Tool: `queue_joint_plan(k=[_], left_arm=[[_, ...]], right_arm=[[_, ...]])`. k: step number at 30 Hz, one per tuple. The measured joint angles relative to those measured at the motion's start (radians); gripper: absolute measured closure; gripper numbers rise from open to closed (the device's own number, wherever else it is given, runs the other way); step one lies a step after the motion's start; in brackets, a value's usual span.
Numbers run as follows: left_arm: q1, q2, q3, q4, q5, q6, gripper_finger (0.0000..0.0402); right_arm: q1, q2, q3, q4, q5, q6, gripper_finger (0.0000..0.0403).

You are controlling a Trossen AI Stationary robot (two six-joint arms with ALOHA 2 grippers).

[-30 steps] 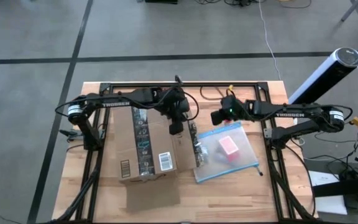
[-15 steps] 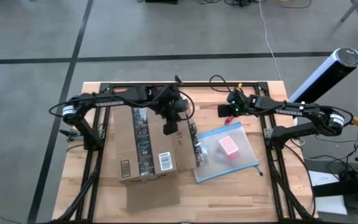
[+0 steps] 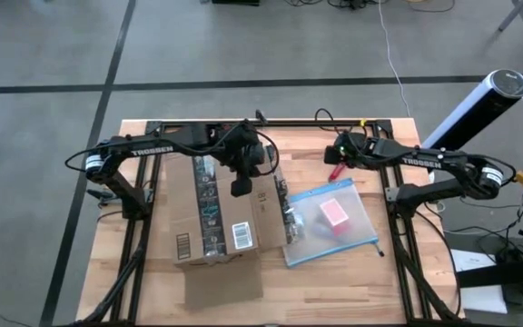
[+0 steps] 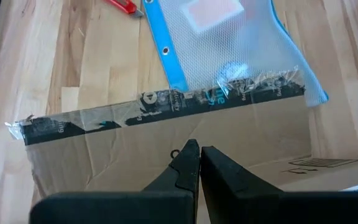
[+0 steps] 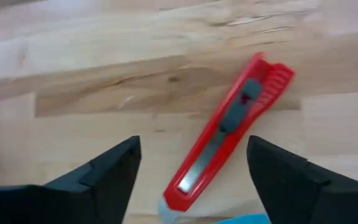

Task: Unpack boxes
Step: Break down the box using the red cutter

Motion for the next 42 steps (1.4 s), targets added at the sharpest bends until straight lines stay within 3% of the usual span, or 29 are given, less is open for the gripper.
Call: queue_joint_plan(k=[8,20,26,33,42], left_arm=[[0.0,-0.003,0.0,-0.004,0.0,0.005,0.0402],[0.0,-0.003,0.0,-0.009,0.002,-0.01,0.0402],[-0.001,-0.003,0.0,-0.013,0.002,-0.023,0.0402],[-0.001,-0.003,-0.001,0.023,0.0,-0.077,0.0402],[-0.001,-0.002,-0.001,0.111,-0.002,-0.124,0.0402]], right_arm=[[-0.036,0.088,0.0,-0.004,-0.002,0.074,0.0093],[-0.074,0.363,0.027,0.069,-0.094,0.066,0.0124],[-0.077,0.399,0.084,0.108,-0.091,-0.031,0.0173],[-0.08,0.4,0.09,0.139,-0.096,-0.148,0.0301],[-0.081,0.398,0.089,0.153,-0.113,-0.276,0.0304]])
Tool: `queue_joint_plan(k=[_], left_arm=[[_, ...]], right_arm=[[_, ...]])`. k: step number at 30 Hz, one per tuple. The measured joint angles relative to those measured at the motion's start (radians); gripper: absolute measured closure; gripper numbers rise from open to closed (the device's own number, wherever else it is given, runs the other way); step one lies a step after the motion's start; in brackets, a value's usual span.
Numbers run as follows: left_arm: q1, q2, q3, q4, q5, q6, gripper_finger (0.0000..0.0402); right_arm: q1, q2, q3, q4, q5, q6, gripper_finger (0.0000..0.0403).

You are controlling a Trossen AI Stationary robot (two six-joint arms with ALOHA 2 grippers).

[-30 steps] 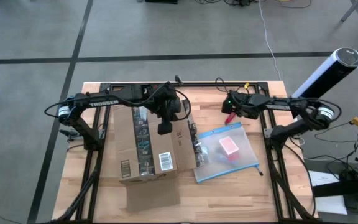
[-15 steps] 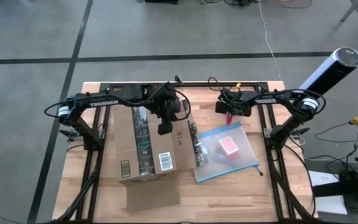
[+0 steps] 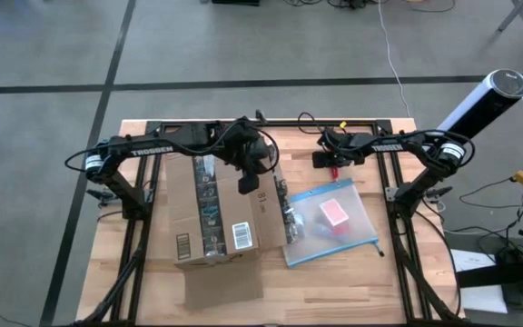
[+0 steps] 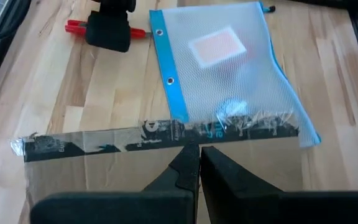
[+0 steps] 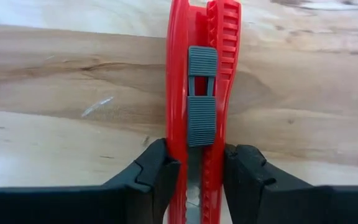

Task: Unpack boxes
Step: Break down the box using the red cutter

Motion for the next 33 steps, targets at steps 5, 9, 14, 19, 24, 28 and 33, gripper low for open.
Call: queue_joint_plan(k=[5,9,14,19,24,28,33], left_arm=[[0.0,0.0,0.0,0.008,0.0,-0.012,0.0402],[0.0,0.0,0.0,0.014,0.003,-0.018,0.0402],[0.004,0.0,-0.001,0.079,0.149,-0.003,0.0398],[0.004,0.0,-0.008,0.148,0.196,-0.001,0.0378],[0.022,0.0,-0.02,0.217,0.259,-0.044,0.0317],[0.051,0.0,-0.054,0.265,0.271,-0.099,0.0239],[0.093,-0.003,-0.165,0.482,0.394,-0.233,0.0143]], right_arm=[[0.002,-0.031,-0.003,0.022,-0.067,-0.027,0.0312],[0.007,-0.098,-0.004,0.09,-0.178,-0.069,0.039],[0.008,-0.208,-0.001,0.182,-0.301,-0.081,0.0395],[0.026,-0.296,-0.003,0.216,-0.366,-0.127,0.0397],[0.082,-0.348,-0.003,0.401,-0.499,-0.108,0.0398],[0.155,-0.365,-0.002,0.586,-0.565,-0.08,0.0398],[0.232,-0.355,-0.001,0.767,-0.573,-0.015,0.0398]])
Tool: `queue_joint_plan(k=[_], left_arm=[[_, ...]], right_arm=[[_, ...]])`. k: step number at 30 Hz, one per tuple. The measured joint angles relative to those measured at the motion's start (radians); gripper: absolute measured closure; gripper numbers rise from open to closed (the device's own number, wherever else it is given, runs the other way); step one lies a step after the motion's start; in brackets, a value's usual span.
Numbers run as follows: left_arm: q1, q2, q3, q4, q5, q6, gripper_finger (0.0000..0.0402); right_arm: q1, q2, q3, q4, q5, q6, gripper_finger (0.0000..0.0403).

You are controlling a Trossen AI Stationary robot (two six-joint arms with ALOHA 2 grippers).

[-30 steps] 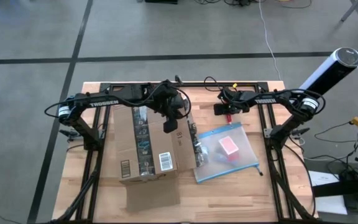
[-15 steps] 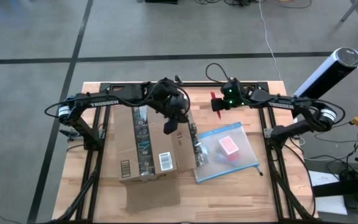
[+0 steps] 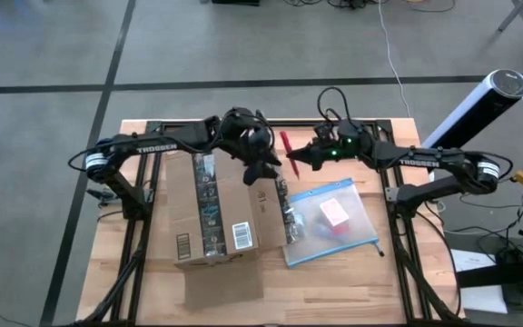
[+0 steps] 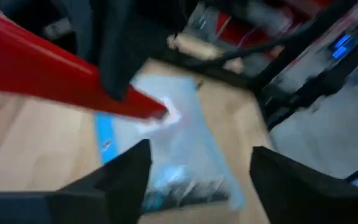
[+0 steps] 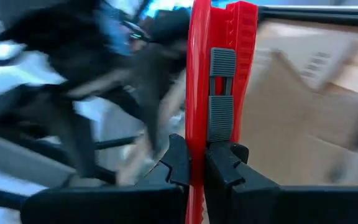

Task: Unpack boxes
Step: Break down the box using the red cutter

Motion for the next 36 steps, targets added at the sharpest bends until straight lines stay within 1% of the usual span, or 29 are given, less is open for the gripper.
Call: queue_joint_plan(k=[2,5,7,9,11,13,16,20,24,27,31,33,36], left_arm=[[0.008,-0.004,-0.059,0.152,0.035,-0.089,0.0117],[0.014,-0.004,-0.157,0.422,0.059,-0.242,0.0101],[0.014,0.0,-0.223,0.602,0.058,-0.345,0.01],[0.015,0.003,-0.275,0.747,0.035,-0.431,0.0106],[0.015,0.003,-0.312,0.813,0.015,-0.473,0.0115],[0.014,0.003,-0.338,0.84,-0.001,-0.489,0.0124],[0.014,0.003,-0.353,0.874,-0.017,-0.509,0.0127],[0.015,0.003,-0.354,0.866,-0.041,-0.51,0.0127],[0.019,0.001,-0.356,0.809,-0.025,-0.503,0.0127],[0.024,-0.009,-0.358,0.701,-0.002,-0.495,0.0127],[0.027,-0.036,-0.359,0.577,0.005,-0.418,0.0127],[0.029,-0.037,-0.359,0.579,-0.005,-0.401,0.0127],[0.037,-0.036,-0.36,0.652,-0.02,-0.403,0.0127]], right_arm=[[0.023,0.01,0.0,0.033,0.002,0.012,0.0398],[0.047,0.019,0.0,0.065,0.004,0.025,0.0398],[0.056,0.024,0.0,0.076,0.004,0.036,0.0398],[0.063,0.028,0.0,0.093,0.014,0.036,0.0398],[0.067,0.031,0.0,0.113,0.018,0.038,0.0398],[0.069,0.032,-0.002,0.125,0.016,0.04,0.0398],[0.069,0.034,-0.002,0.138,0.019,0.047,0.0398],[0.069,0.033,-0.002,0.143,0.018,0.061,0.0399],[0.072,0.033,-0.002,0.145,0.001,0.069,0.0402],[0.076,0.032,0.002,0.156,-0.018,0.071,0.0402],[0.074,0.033,0.002,0.149,-0.003,0.073,0.0402],[0.074,0.033,0.002,0.15,-0.003,0.078,0.0402],[0.076,0.033,0.002,0.145,-0.003,0.081,0.0402]])
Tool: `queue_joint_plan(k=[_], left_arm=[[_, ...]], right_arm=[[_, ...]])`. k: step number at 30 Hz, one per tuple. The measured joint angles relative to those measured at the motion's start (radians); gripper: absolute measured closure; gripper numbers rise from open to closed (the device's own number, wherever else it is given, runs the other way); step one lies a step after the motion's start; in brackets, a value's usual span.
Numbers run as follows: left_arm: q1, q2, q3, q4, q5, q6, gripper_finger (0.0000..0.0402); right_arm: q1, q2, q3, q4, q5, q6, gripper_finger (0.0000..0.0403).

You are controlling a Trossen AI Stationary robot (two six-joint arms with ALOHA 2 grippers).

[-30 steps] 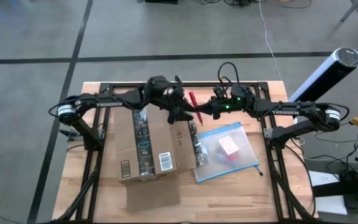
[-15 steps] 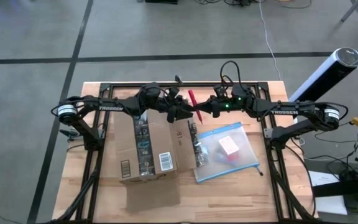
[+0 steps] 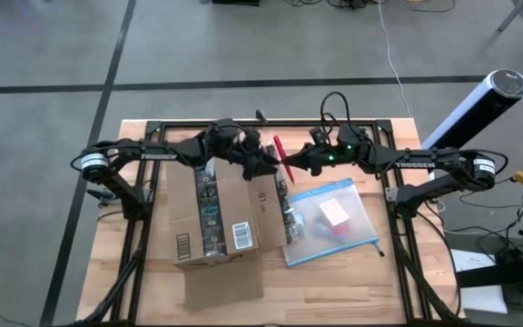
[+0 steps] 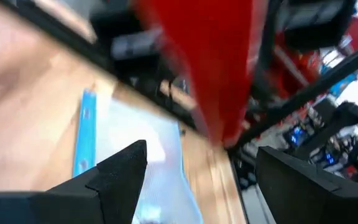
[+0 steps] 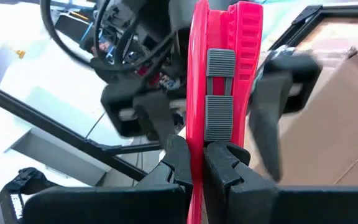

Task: Unpack boxes
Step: Break down the box using the red cutter

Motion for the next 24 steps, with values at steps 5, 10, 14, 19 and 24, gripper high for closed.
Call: queue_joint_plan(k=[5,10,14,19,24], left_arm=[[-0.001,0.0,0.0,0.068,-0.074,0.001,0.0127],[-0.001,0.0,0.0,0.102,-0.09,0.001,0.0127],[-0.001,0.0,0.0,0.137,-0.09,0.0,0.0127],[0.001,0.0,0.0,0.16,-0.111,-0.01,0.0127],[0.001,0.0,0.0,0.186,-0.115,-0.012,0.0127]], right_arm=[[0.004,0.0,0.0,-0.001,0.007,0.008,0.0402],[0.01,0.0,0.0,-0.002,0.007,0.01,0.0401],[0.017,0.0,0.0,-0.002,0.008,0.01,0.0401],[0.023,0.0,0.0,-0.003,0.007,0.009,0.0401],[0.027,0.0,0.0,-0.002,0.009,0.009,0.04]])
